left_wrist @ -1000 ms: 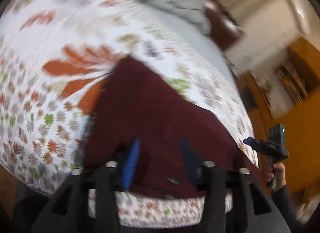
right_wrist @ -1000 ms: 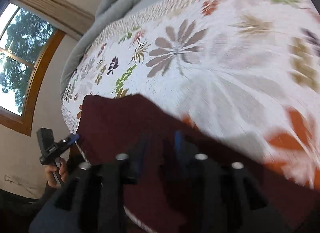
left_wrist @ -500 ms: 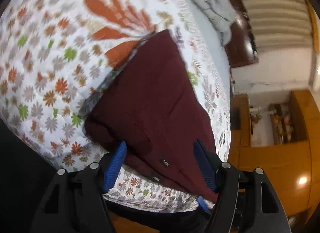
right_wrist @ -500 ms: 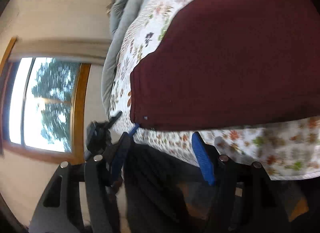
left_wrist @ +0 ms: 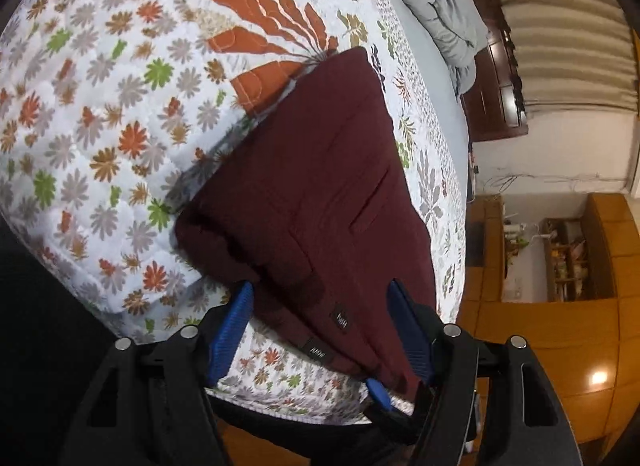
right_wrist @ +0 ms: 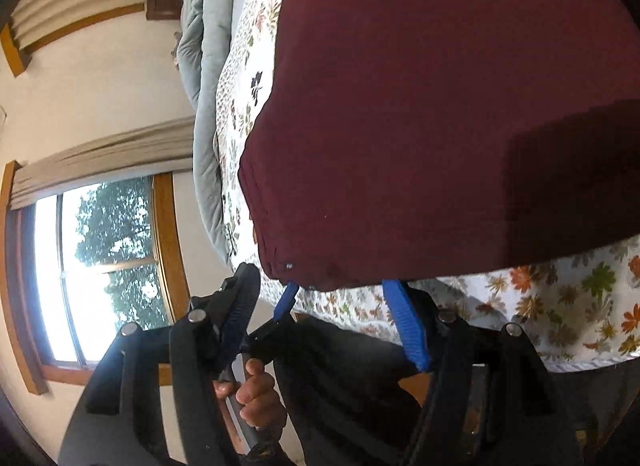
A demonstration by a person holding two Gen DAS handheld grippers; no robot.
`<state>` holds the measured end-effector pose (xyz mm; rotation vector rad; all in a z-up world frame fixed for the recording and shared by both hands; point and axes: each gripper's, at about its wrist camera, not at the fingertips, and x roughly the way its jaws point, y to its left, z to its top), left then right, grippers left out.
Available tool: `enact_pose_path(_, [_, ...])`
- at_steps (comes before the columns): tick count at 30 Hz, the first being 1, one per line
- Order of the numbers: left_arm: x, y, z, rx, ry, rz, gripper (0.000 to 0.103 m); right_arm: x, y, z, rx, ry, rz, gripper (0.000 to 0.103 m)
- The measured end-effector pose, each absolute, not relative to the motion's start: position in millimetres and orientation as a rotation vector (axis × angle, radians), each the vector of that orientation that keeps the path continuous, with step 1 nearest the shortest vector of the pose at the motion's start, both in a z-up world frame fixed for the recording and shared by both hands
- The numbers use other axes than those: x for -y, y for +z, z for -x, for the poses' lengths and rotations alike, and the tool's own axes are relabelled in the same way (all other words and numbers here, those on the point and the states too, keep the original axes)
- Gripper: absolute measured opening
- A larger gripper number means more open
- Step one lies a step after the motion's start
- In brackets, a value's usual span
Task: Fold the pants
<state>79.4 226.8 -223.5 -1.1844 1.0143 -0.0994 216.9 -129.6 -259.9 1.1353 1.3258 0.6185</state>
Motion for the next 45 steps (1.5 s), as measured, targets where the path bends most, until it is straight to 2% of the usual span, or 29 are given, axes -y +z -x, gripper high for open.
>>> enact_pose_path(9, [-252.8, -211.4, -72.5, -0.984, -0.075, 1.217, 0.069, 136.5, -259.2, -215.9, -1.307, 0.622, -1.139, 0.064])
enact_pose_path(19, [-260.6, -222.1, -83.1, -0.972, -0.068, 1.235, 0.068, 140.9, -263.4, -215.8, -1.288, 0.637, -1.152, 0.064])
enact_pose_path(21, [-261.4, -223.5, -88.7, -0.977, -0.069, 1.209, 0.059, 142.9, -263.4, -216.6, -1.277, 0.632, -1.161, 0.064])
enact_pose_path(23, [-262.0, -227.3, -91.4, -0.989, -0.053, 1.184, 0.033, 142.3, -264.9, -217.8, -1.276, 0.625, -1.168, 0.064])
enact_pose_path(24, [-262.7, -229.1, -91.5, -0.99, -0.046, 1.174, 0.025, 141.3, -265.5, -217.9, -1.279, 0.62, -1.167, 0.062])
enact_pose_path(26, [-263.3, -231.9, -89.0, -0.979, -0.046, 1.17, 0.02, 138.8, -267.5, -217.6, -1.286, 0.611, -1.17, 0.05])
enact_pose_path(28, [-261.2, -230.4, -85.6, -0.96, -0.044, 1.155, 0.019, 136.9, -268.3, -217.0, -1.286, 0.606, -1.157, 0.016])
enact_pose_path(29, [-260.7, -229.9, -83.7, -0.951, -0.042, 1.155, 0.018, 136.7, -269.4, -216.3, -1.284, 0.601, -1.154, 0.007])
enact_pose_path(30, [-260.5, -229.3, -80.8, -0.938, -0.037, 1.159, 0.018, 137.3, -271.2, -215.0, -1.283, 0.597, -1.159, 0.007])
enact_pose_path(40, [-256.6, -228.7, -71.7, -0.921, -0.045, 1.152, 0.017, 137.5, -278.2, -213.1, -1.293, 0.587, -1.12, 0.007])
enact_pose_path(42, [-255.5, -229.9, -76.8, -0.946, -0.025, 1.125, 0.018, 136.3, -279.6, -216.6, -1.297, 0.596, -1.104, 0.012])
enact_pose_path(45, [-255.2, -224.8, -75.9, -0.979, -0.022, 1.103, 0.026, 143.2, -264.3, -207.5, -1.292, 0.642, -1.091, 0.035])
